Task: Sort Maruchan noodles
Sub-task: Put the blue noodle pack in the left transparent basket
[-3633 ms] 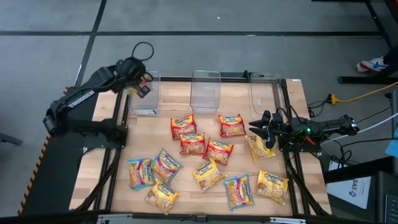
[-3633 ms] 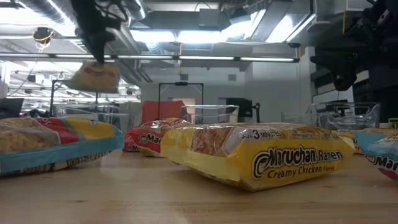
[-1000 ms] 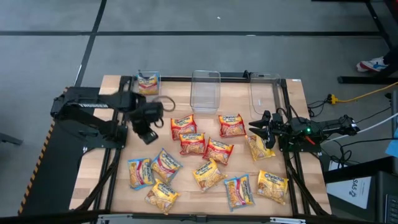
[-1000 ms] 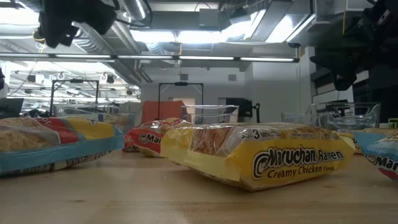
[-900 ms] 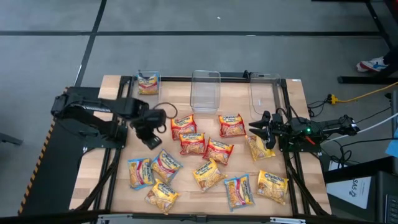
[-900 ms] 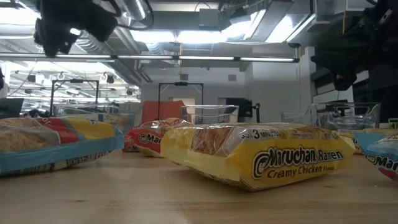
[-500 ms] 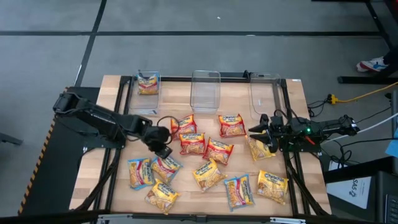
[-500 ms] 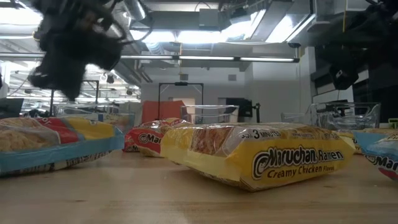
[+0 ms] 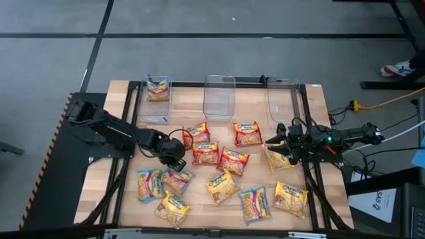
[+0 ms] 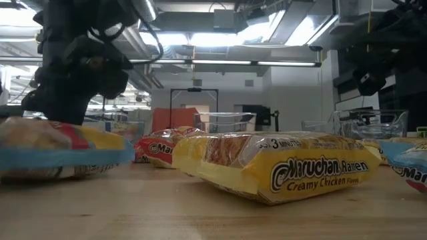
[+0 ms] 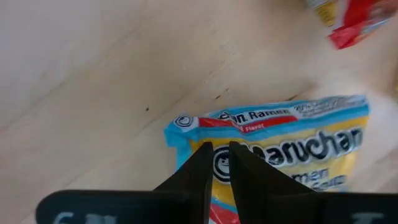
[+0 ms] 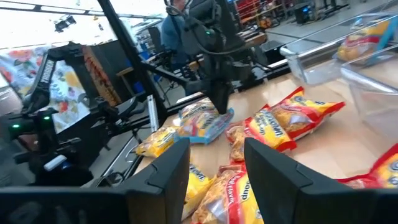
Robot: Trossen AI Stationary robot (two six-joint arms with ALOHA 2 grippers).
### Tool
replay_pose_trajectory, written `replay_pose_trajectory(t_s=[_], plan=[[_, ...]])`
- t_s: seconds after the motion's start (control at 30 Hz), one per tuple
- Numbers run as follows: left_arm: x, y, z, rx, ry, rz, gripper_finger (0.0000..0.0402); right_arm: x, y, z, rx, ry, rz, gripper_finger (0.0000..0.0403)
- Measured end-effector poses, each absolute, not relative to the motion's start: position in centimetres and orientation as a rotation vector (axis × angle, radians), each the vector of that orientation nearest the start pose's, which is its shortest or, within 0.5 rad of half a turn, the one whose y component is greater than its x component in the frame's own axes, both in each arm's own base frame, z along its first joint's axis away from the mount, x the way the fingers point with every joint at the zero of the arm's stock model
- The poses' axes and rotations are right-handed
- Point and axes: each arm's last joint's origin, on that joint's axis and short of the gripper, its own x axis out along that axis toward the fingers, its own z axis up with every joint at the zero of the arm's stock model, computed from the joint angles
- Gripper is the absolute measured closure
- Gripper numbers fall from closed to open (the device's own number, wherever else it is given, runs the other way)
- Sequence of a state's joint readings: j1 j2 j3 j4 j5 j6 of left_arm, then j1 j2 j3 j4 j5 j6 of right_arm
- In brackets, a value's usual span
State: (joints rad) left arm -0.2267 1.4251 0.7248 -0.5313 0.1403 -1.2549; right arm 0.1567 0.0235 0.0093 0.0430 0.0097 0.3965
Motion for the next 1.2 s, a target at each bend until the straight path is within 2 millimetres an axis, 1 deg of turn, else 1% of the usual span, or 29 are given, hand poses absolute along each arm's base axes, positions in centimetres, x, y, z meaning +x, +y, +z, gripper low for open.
replay_pose_trajectory(t_s=[0.17, 0.33, 0.4, 0.5, 0.57, 0.63, 0.8, 0.93, 1.0, 1.07, 1.2], plan=[[24.0, -6.1, 15.0, -1.018, 1.264, 0.488, 0.0355, 9.7, 1.6, 16.9, 0.398, 0.005, 0.171, 0.0246], [24.4, -6.1, 14.8, -1.038, 1.254, 0.481, 0.0356, 9.7, 1.6, 16.9, 0.398, 0.006, 0.171, 0.0246], [24.3, -5.9, 15.3, -1.079, 1.242, 0.495, 0.0355, 9.7, 1.6, 16.9, 0.398, 0.006, 0.171, 0.0246], [24.5, -5.7, 17.1, -1.129, 1.174, 0.451, 0.0355, 9.7, 1.6, 16.8, 0.397, 0.014, 0.17, 0.0246], [24.3, -5.6, 17.9, -1.14, 1.148, 0.437, 0.0354, 9.7, 1.6, 16.7, 0.396, 0.025, 0.168, 0.0246], [24.2, -5.5, 18.4, -1.143, 1.13, 0.42, 0.0346, 9.7, 1.6, 16.6, 0.395, 0.033, 0.166, 0.0246], [23.9, -5.5, 18.5, -1.136, 1.147, 0.419, 0.0314, 9.7, 1.6, 16.6, 0.395, 0.034, 0.166, 0.0246], [23.2, -5.4, 18.2, -1.118, 1.213, 0.486, 0.0289, 9.7, 1.6, 16.6, 0.395, 0.034, 0.166, 0.0246], [22.6, -5.3, 18.0, -1.111, 1.263, 0.54, 0.0281, 9.7, 1.6, 16.6, 0.395, 0.034, 0.166, 0.0246], [22.3, -5.3, 17.9, -1.111, 1.3, 0.555, 0.0275, 9.7, 1.6, 16.6, 0.395, 0.034, 0.166, 0.0246], [22.8, -5.4, 18.0, -1.133, 1.265, 0.508, 0.0269, 9.7, 1.6, 16.6, 0.395, 0.034, 0.166, 0.0246]])
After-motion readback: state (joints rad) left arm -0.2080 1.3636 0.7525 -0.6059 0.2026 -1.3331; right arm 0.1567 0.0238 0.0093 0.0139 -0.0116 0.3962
